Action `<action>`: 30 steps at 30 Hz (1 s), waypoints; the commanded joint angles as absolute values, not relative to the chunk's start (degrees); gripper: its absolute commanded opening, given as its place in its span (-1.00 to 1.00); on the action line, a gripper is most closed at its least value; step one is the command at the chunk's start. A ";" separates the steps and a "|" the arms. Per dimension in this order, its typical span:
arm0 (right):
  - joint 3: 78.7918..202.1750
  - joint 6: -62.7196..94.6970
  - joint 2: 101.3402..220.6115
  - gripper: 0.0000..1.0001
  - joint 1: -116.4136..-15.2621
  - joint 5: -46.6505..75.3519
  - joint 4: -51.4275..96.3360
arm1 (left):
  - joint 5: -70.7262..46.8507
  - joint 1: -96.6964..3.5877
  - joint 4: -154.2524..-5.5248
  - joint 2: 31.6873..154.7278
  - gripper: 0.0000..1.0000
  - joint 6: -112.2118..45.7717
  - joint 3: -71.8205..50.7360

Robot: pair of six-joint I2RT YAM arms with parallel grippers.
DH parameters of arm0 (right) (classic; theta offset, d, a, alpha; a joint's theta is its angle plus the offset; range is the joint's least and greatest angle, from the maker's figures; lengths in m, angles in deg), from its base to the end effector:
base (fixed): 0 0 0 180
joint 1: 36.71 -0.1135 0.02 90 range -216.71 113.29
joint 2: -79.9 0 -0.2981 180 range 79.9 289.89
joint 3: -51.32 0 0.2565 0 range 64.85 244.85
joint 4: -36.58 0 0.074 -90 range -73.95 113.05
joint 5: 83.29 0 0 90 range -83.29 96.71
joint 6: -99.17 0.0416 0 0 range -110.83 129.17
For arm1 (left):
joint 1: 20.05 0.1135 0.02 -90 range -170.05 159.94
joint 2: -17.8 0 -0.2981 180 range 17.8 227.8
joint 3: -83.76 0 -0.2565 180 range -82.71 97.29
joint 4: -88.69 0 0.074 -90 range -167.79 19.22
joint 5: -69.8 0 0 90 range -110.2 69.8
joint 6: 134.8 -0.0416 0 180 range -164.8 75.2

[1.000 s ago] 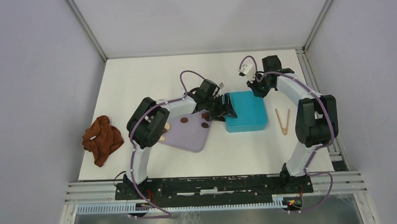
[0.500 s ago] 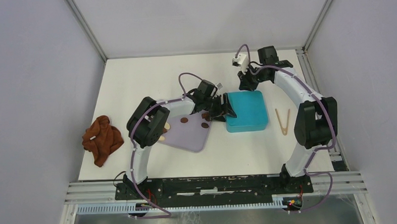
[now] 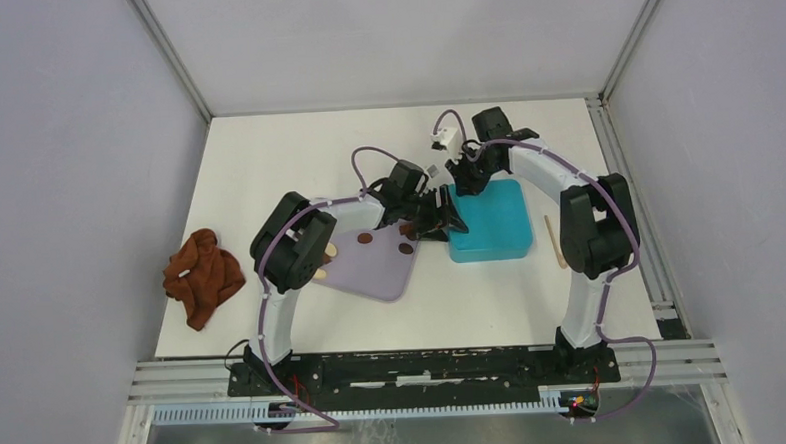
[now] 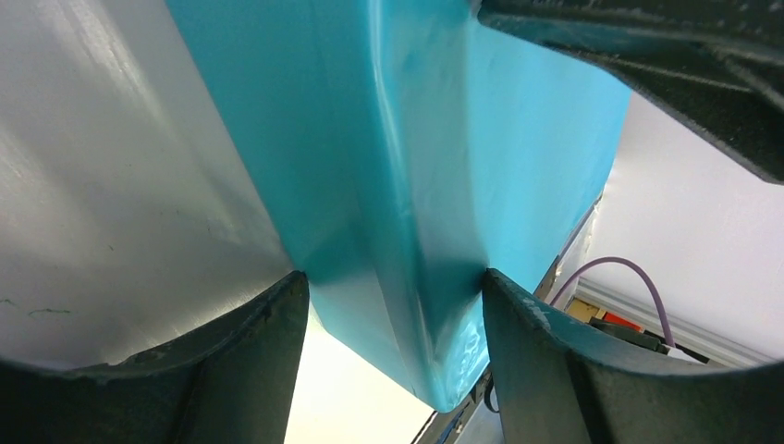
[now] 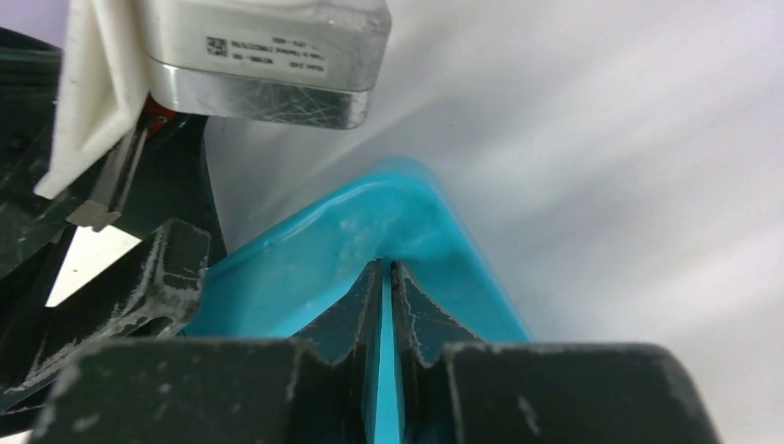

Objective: Pack the chocolate
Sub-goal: Move the packing box to the center of the board, then adjust the packing box at the center of the board.

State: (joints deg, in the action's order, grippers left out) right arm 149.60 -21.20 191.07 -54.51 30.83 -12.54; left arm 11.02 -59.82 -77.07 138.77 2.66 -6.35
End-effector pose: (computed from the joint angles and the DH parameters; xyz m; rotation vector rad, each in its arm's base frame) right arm 0.4044 0.1477 0.2354 -1.1755 2.2939 0.4764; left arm 0.3476 -0.3173 0.1588 0.1256 2.6580 -1.2841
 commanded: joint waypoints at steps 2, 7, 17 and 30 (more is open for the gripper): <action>146.39 -22.44 193.36 -0.72 -54.19 29.34 -17.41 | 7.70 -60.51 -75.50 138.43 0.47 2.31 -9.66; 151.35 -23.08 185.02 -0.62 -47.78 44.86 -19.61 | 6.90 -60.84 -81.59 131.16 0.51 2.08 -10.79; 143.78 -22.62 172.78 -0.59 -33.94 35.52 -16.55 | -10.23 -60.31 -66.55 116.09 0.12 -4.19 -8.80; 138.43 -19.26 180.68 -0.74 -29.84 25.57 -13.50 | -6.84 -60.29 -66.52 128.37 -0.46 -6.74 -6.69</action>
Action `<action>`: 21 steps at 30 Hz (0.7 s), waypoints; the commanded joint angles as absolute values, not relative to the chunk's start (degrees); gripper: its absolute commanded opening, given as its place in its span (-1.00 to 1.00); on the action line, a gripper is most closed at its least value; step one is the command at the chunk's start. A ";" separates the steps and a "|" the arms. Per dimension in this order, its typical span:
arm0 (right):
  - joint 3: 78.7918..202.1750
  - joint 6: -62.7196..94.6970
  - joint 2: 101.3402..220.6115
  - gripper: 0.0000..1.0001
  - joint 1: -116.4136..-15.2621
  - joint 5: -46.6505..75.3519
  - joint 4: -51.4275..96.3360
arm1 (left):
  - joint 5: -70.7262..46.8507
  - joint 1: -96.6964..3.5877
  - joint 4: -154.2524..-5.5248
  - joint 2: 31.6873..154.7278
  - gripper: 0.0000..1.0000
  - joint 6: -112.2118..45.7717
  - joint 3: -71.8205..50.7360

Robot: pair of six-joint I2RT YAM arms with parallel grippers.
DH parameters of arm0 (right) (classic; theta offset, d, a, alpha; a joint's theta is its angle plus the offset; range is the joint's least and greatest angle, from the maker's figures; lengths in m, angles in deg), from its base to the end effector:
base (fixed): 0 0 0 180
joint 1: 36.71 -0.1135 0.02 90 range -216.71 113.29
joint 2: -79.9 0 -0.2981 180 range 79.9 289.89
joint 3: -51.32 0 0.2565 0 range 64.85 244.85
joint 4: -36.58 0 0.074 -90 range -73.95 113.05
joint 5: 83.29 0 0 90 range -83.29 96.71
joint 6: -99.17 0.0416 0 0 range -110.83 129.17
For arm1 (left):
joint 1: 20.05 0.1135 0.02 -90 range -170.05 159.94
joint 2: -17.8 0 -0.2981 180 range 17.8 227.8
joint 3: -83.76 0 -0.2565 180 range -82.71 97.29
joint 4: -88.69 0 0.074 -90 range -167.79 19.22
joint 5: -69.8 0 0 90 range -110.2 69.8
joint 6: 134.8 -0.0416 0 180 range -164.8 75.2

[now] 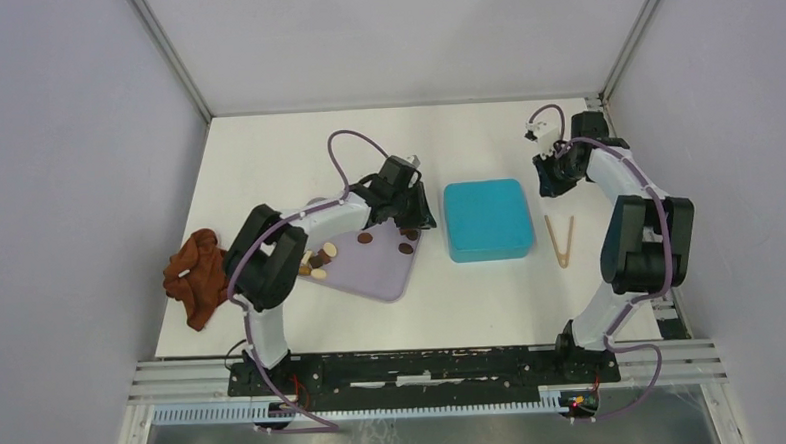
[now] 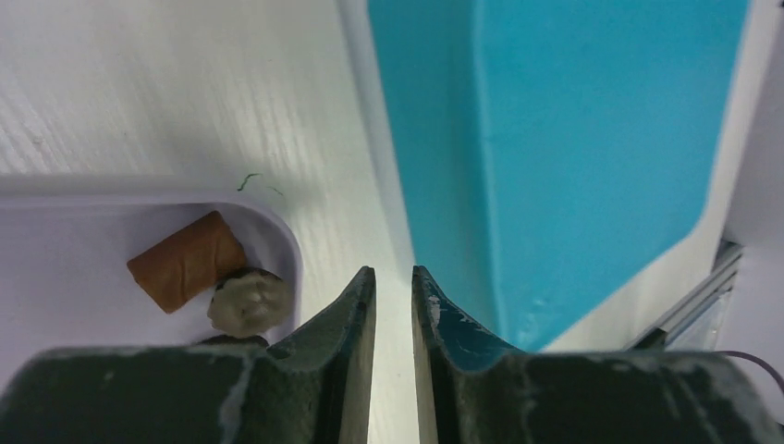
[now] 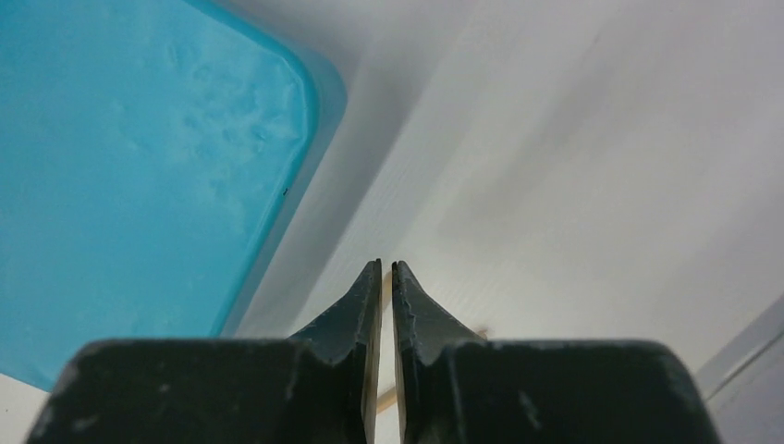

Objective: Pack the chocolate
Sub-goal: Adjust the packing box at the center of the board.

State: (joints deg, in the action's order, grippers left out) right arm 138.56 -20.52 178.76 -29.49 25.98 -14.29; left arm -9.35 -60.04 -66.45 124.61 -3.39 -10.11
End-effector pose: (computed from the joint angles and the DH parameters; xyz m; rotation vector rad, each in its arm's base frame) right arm 0.3683 -0.0328 0.2559 -0.6068 2.5055 0.2152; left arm 0.3218 -0.2802 0.2263 0.0670 2.5384 -0.8589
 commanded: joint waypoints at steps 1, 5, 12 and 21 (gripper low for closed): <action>138.57 -19.30 181.34 -0.74 -29.94 27.11 -13.49 | -5.69 -60.53 -67.26 129.37 -0.46 -6.70 -6.20; 140.51 -20.14 184.71 -0.75 -31.32 32.61 -16.08 | -0.64 -61.99 -70.98 133.13 -0.46 -5.41 -4.78; 145.47 -20.89 187.98 -0.73 -32.31 41.29 -17.67 | 3.60 -67.15 -77.49 135.58 -0.46 -2.37 -5.10; 155.76 -22.74 191.33 -0.68 -32.38 36.43 -20.77 | -6.16 -68.14 -71.42 124.91 -0.45 -3.18 -12.36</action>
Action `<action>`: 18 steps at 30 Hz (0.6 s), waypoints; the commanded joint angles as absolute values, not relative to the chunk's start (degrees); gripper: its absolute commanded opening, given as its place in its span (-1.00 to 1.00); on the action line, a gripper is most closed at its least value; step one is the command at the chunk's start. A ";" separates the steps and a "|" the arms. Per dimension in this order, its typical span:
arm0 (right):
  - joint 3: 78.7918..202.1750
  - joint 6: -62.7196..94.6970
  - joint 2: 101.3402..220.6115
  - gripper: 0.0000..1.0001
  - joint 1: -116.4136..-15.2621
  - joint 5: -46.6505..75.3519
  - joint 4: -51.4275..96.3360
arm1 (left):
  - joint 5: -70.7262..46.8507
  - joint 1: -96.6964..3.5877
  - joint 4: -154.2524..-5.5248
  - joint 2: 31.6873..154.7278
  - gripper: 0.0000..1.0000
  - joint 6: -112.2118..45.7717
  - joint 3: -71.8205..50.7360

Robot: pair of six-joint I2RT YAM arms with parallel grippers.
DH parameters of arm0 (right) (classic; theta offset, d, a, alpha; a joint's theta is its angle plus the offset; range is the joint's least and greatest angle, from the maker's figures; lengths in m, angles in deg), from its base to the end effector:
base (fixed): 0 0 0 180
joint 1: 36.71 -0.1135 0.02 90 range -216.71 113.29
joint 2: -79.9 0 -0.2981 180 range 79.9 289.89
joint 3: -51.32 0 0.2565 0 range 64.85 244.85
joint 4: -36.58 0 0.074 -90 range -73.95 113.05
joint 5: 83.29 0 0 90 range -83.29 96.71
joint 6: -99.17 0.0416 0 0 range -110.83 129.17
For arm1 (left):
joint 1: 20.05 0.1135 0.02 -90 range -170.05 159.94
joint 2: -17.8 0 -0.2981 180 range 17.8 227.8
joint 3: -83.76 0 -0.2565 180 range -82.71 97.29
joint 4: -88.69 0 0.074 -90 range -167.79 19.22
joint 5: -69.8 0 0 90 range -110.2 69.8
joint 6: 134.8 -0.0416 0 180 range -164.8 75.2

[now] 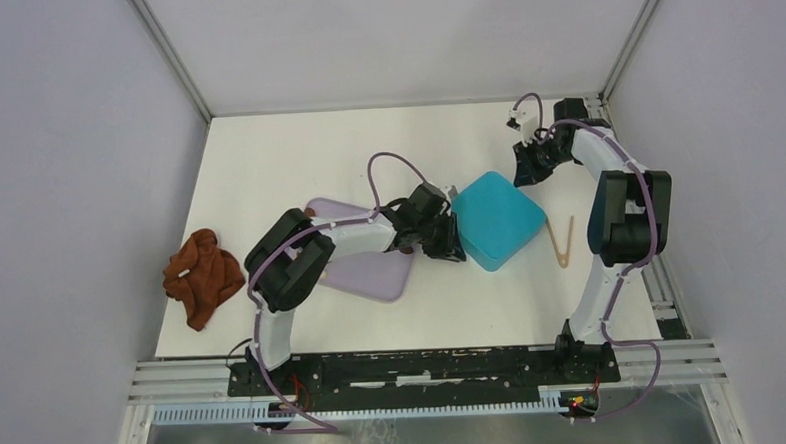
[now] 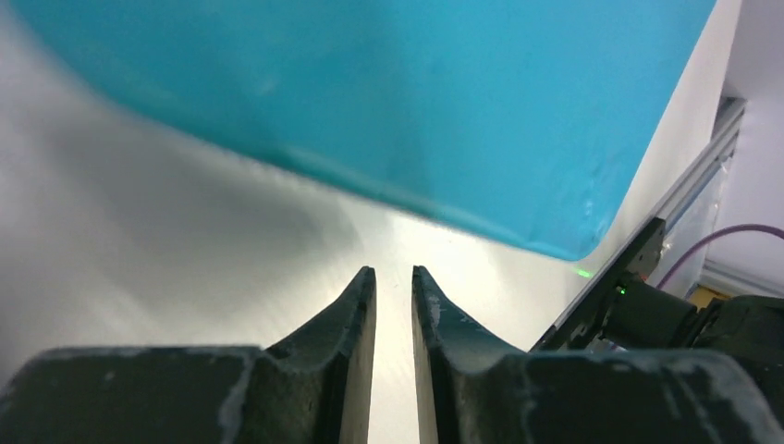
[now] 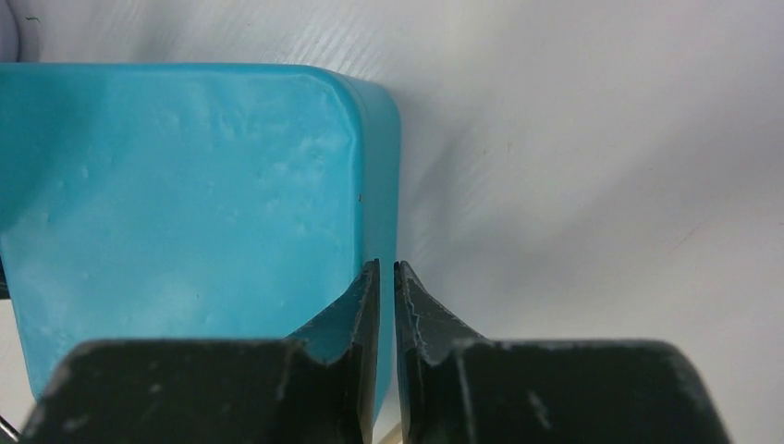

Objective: Pack the chocolate
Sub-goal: Adjust the packing box at the center of the board, then reset both arms

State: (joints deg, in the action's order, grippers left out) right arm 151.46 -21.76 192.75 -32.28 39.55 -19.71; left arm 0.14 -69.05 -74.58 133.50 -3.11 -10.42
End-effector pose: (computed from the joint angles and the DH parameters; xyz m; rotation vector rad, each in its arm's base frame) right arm 0.4255 -0.0103 0.2301 -0.7247 2.4662 0.5762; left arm 0.2839 -0.3486 0.1722 0.3568 2.6263 -1.0815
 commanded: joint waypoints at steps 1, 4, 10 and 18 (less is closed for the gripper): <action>156.74 -23.13 190.56 -0.67 -31.98 35.05 -20.49 | -8.11 -68.08 -69.38 122.39 -0.45 -4.03 -12.97; 162.93 -26.48 188.28 -0.54 -31.03 34.34 -22.74 | -14.45 -68.00 -64.28 113.43 -0.42 -6.92 -13.85; 170.60 -32.41 179.81 0.19 -28.71 35.48 -22.63 | -27.28 -65.87 -58.59 96.04 0.52 -13.78 -12.16; 164.44 -10.56 164.87 0.95 -22.82 40.53 -4.26 | -24.43 -57.90 -53.91 86.20 1.00 -15.46 -2.38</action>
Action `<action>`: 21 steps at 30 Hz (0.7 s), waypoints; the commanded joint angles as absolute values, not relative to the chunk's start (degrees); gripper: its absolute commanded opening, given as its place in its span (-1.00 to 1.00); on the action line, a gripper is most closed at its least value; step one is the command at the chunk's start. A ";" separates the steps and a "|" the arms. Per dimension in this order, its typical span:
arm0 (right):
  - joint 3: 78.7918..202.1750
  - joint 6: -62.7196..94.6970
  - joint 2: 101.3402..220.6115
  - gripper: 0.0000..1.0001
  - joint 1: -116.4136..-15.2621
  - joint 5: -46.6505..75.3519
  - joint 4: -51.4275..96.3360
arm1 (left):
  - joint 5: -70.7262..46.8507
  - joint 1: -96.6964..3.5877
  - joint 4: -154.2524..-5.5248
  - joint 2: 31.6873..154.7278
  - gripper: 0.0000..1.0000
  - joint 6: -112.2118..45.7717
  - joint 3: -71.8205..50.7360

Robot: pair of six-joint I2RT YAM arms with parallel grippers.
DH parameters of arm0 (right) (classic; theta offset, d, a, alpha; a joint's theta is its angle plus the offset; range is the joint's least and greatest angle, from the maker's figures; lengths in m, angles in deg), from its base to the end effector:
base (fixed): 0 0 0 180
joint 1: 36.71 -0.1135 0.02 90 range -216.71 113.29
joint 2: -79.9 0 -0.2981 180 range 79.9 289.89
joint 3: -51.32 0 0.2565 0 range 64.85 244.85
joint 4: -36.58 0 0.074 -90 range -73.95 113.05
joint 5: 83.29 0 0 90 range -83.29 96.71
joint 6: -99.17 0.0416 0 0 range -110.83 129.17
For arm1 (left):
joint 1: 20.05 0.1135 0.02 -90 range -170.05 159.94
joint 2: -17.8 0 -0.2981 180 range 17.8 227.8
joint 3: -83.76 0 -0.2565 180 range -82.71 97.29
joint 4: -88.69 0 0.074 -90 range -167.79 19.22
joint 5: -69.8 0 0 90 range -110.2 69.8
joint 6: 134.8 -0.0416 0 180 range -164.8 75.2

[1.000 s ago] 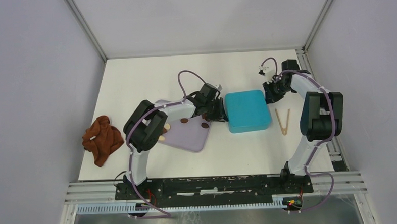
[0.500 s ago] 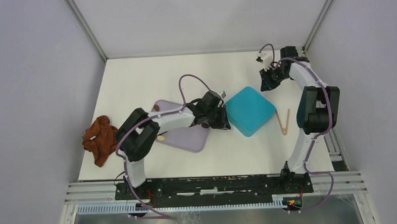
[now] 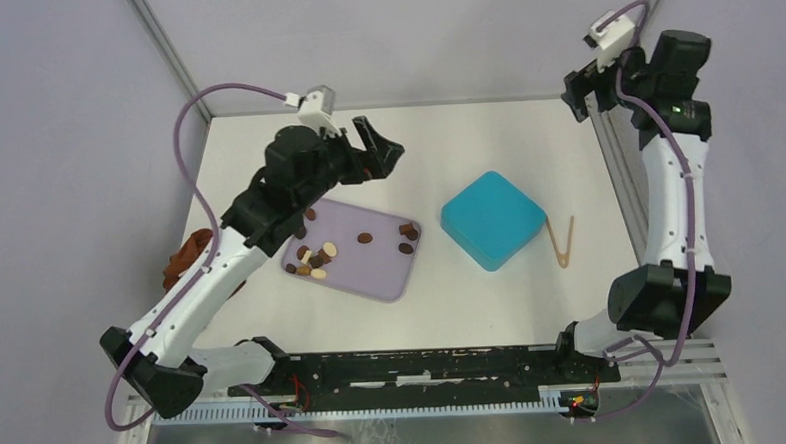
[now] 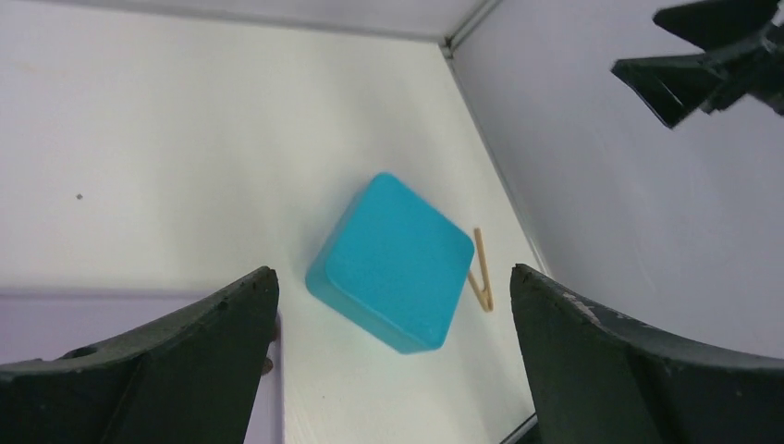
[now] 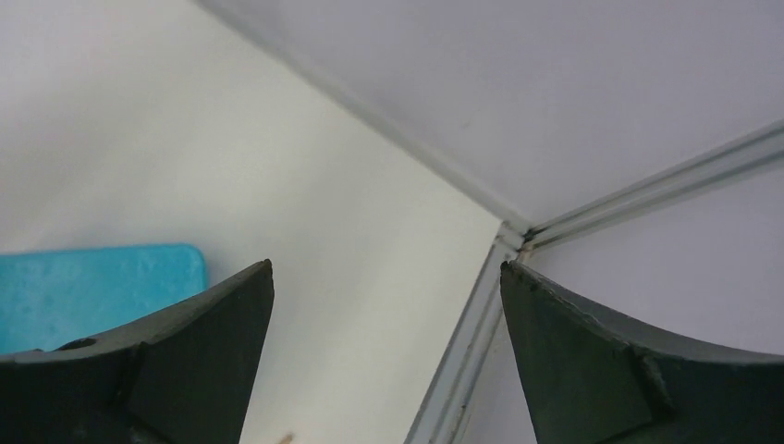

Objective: Pack the chocolate
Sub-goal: Reset both arms

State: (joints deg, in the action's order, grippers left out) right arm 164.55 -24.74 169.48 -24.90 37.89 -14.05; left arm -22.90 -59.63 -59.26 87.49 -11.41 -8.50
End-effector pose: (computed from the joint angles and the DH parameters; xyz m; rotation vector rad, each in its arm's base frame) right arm 0.3474 -0.0506 0.4648 -0.6980 1.8418 0.0368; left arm 0.2113 -0.1721 0.4446 0.0677 1.8994 -0.8468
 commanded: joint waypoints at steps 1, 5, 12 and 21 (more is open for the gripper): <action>164.90 -7.19 163.76 0.95 -22.82 40.03 -3.80 | -24.79 -57.67 -52.36 85.72 1.00 -15.71 -0.34; 164.11 -0.68 158.45 0.96 -22.82 40.24 -2.07 | -25.62 -57.64 -49.19 83.63 1.00 -16.47 5.26; 155.99 12.67 149.36 0.96 -22.75 34.50 3.32 | -27.12 -57.50 -46.52 79.56 1.00 -16.59 10.90; 152.39 17.14 145.51 0.95 -22.82 33.10 6.21 | -28.83 -57.50 -43.89 75.67 1.00 -16.38 11.17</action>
State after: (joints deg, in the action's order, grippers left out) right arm 153.27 12.70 146.61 -22.82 34.52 2.54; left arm -27.51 -57.66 -45.91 76.72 -14.50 10.34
